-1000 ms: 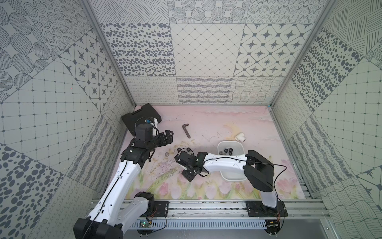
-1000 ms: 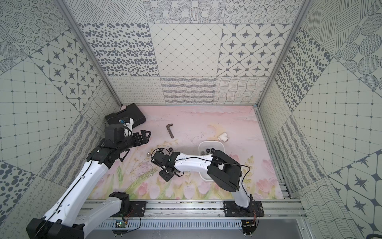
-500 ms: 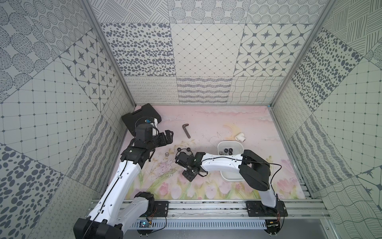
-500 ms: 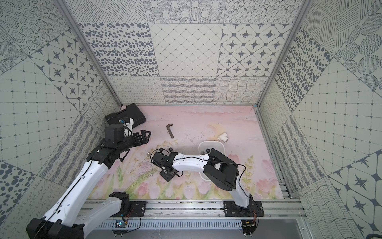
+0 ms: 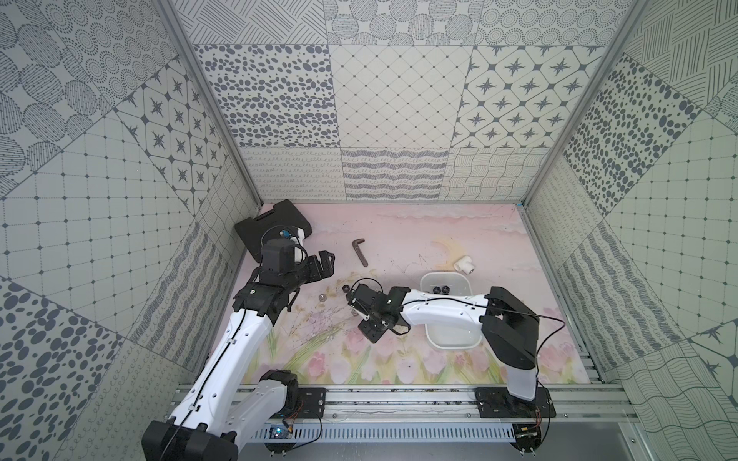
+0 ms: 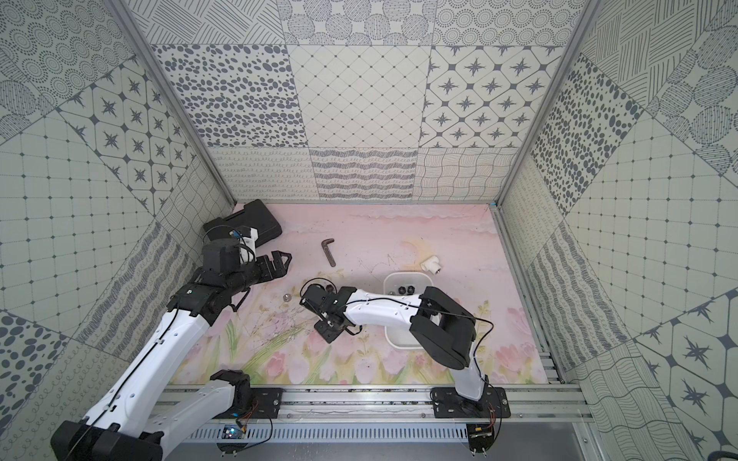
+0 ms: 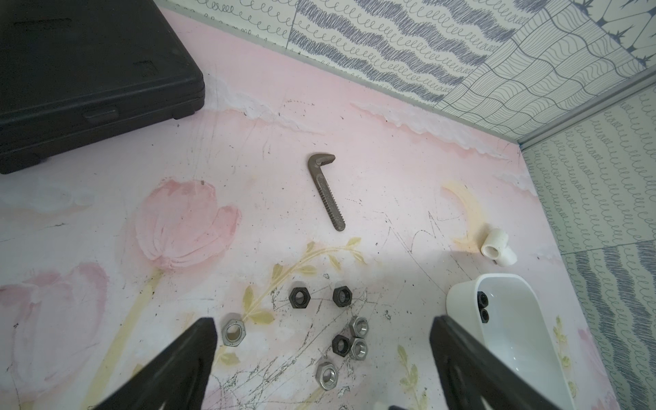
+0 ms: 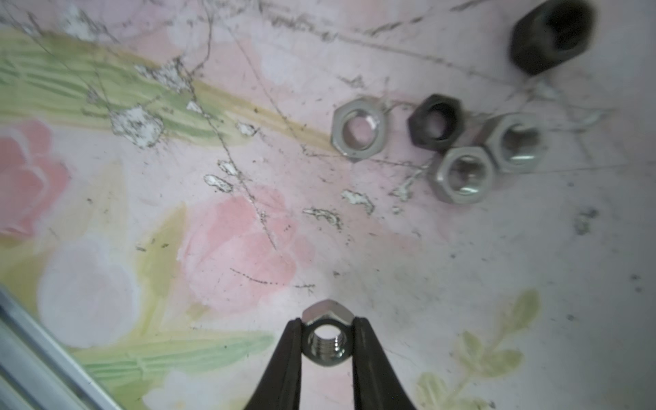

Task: Put the nuts on the desktop into the storage box
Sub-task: Pick up the nut from the center of the board, then place the nut in the storage box.

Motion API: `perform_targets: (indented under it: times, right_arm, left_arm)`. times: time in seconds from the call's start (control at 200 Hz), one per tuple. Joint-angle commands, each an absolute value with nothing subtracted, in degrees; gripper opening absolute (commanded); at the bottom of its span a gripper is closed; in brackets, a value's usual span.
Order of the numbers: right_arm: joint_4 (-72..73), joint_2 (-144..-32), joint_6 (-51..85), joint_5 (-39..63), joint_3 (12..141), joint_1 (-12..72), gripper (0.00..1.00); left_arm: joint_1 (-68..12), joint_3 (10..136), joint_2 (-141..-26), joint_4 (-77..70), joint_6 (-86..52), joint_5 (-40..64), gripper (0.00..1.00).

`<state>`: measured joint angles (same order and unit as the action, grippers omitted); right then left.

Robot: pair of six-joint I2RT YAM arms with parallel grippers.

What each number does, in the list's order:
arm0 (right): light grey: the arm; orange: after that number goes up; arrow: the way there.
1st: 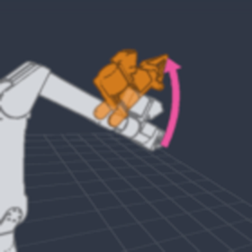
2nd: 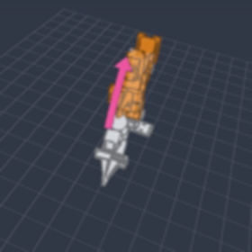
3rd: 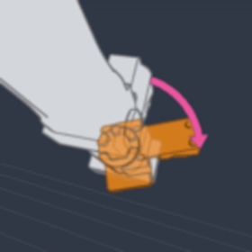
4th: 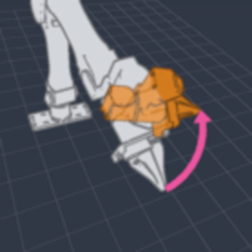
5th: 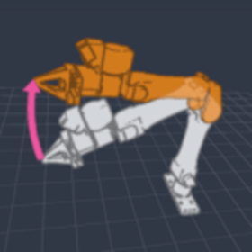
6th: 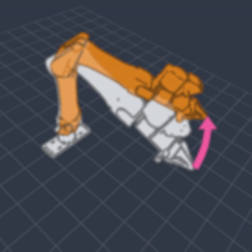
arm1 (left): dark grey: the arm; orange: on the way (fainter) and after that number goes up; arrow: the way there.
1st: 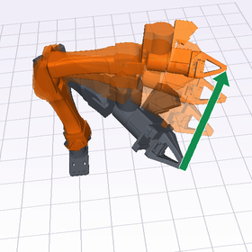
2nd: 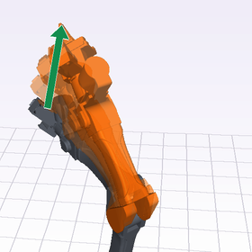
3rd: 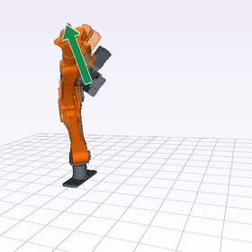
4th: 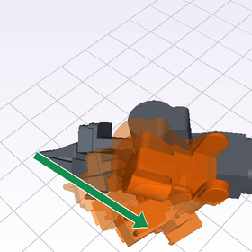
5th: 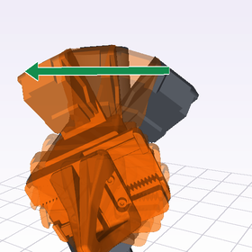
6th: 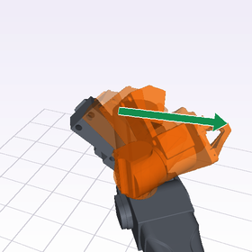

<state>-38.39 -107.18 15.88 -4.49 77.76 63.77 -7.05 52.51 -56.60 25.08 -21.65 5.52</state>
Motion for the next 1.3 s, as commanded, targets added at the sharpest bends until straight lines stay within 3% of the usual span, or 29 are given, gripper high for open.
perform_targets:
  times: [0.0, 0.27, 0.455, 0.685, 1.296]
  right_arm:
    - [-34.17, -96.84, 18.35, -8.04, 74.26, 59.07, 0.19]
    - [-37.52, -81.1, 23.23, -12.47, 61.45, 43.1, 0.2]
    - [-42.2, -76.74, 22.93, -11.87, 55.4, 35.96, 0.2]
    - [-42.39, -79.98, 22.59, -10.31, 51.72, 34.18, 0.22]
    - [-40.03, -93.13, 21.47, -10.54, 57.26, 33.85, 0.24]
  left_arm:
    - [-7.08, 53.36, -56.43, 25.14, -21.36, 5.39, 0.99]
    - [-7.19, 53.31, -56.07, 25.26, -21.45, 5.4, 0.99]
    - [-7.12, 53.34, -56.24, 25.15, -21.62, 5.45, 0.99]
    - [-7.21, 53.21, -56.5, 25.05, -21.88, 5.87, 0.99]
    - [-7.1, 52.66, -56.64, 24.21, -21.53, 5.83, 0.99]
